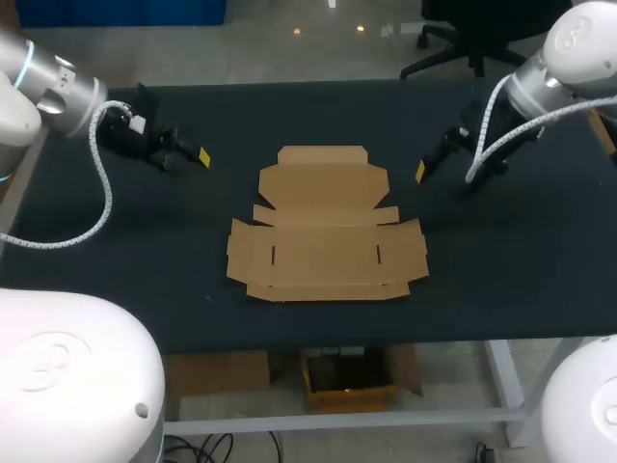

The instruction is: Assemble the packaging by folding the flat box into shape, placing the metal phone stand inside, and closing the box properly

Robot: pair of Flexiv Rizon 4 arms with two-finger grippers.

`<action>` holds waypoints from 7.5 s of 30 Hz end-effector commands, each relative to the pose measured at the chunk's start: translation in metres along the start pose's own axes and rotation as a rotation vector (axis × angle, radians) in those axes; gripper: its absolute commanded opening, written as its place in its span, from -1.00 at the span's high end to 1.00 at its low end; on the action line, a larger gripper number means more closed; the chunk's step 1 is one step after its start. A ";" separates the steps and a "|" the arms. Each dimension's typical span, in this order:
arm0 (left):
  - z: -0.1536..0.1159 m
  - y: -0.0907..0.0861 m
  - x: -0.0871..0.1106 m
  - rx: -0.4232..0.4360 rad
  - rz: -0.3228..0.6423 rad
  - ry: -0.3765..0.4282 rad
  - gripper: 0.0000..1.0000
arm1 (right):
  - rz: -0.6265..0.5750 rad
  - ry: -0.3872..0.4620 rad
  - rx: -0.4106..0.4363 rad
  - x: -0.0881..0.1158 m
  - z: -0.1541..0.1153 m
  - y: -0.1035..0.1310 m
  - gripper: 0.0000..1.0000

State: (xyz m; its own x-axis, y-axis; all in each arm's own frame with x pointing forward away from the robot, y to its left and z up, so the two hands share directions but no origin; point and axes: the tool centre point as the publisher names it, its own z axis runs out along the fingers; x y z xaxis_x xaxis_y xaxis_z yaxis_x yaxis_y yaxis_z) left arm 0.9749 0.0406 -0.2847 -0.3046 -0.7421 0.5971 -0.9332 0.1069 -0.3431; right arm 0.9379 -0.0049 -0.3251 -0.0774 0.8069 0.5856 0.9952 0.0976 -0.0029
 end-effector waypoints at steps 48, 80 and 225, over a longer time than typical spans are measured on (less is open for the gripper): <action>0.040 0.011 0.005 -0.001 -0.191 -0.077 1.00 | 0.092 0.028 -0.054 -0.015 0.018 0.033 1.00; 0.097 0.022 -0.017 -0.051 -0.082 -0.084 1.00 | 0.027 -0.025 -0.095 -0.026 0.070 0.032 1.00; 0.145 0.036 0.016 -0.107 0.031 -0.098 1.00 | -0.070 0.030 -0.097 0.015 0.114 0.027 1.00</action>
State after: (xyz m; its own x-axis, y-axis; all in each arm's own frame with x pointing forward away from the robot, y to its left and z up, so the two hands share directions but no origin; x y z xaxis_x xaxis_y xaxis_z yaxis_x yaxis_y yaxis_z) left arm 0.9650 -0.0608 -0.3953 -0.3225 -0.7900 0.5214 -0.9390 0.1975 -0.2815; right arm 0.9602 0.0733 -0.4112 -0.1502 0.7732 0.6161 0.9883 0.1015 0.1136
